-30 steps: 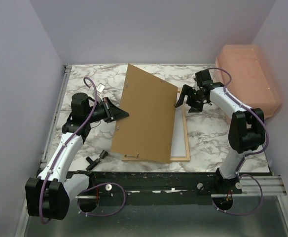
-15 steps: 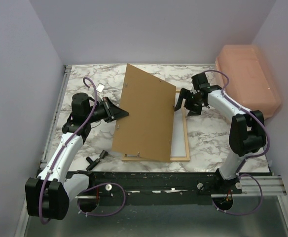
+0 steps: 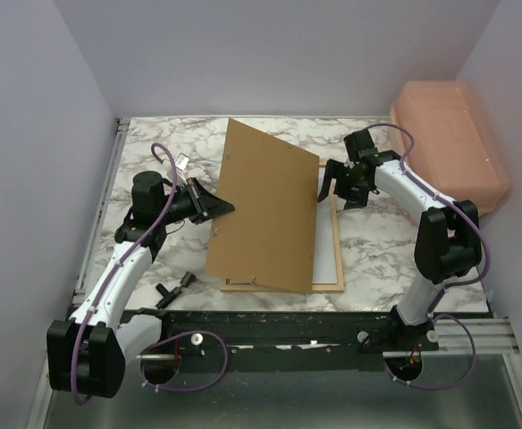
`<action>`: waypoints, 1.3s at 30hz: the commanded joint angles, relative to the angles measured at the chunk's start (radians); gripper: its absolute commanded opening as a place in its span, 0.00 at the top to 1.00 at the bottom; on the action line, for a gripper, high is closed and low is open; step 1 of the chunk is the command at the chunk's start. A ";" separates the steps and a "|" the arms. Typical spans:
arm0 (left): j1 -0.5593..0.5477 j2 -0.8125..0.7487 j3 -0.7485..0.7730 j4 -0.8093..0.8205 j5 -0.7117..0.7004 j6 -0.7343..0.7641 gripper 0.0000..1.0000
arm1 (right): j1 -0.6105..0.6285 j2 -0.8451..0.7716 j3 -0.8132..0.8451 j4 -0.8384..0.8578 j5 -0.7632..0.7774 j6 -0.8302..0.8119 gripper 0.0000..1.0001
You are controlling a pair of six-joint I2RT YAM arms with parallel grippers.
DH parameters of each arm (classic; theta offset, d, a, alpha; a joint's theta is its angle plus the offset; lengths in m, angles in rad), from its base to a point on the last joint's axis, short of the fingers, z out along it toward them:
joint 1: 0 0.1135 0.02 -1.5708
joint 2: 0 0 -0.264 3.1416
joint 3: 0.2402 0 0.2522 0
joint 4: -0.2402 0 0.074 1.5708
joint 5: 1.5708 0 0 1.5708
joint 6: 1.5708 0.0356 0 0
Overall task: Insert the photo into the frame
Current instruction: Place the photo frame item in the photo frame.
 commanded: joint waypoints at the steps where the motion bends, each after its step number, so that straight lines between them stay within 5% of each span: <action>1: -0.010 -0.008 -0.019 0.137 0.016 -0.071 1.00 | -0.020 -0.042 -0.017 -0.026 0.019 -0.010 0.12; 17: 0.033 0.025 -0.110 0.326 0.022 -0.182 1.00 | -0.162 -0.104 -0.110 0.028 -0.163 -0.003 0.12; 24: 0.050 0.105 -0.123 0.457 0.042 -0.245 1.00 | -0.250 -0.142 -0.236 0.141 -0.373 0.053 0.12; 39: 0.050 0.247 -0.145 0.551 0.027 -0.235 1.00 | -0.256 -0.138 -0.301 0.190 -0.409 0.065 0.12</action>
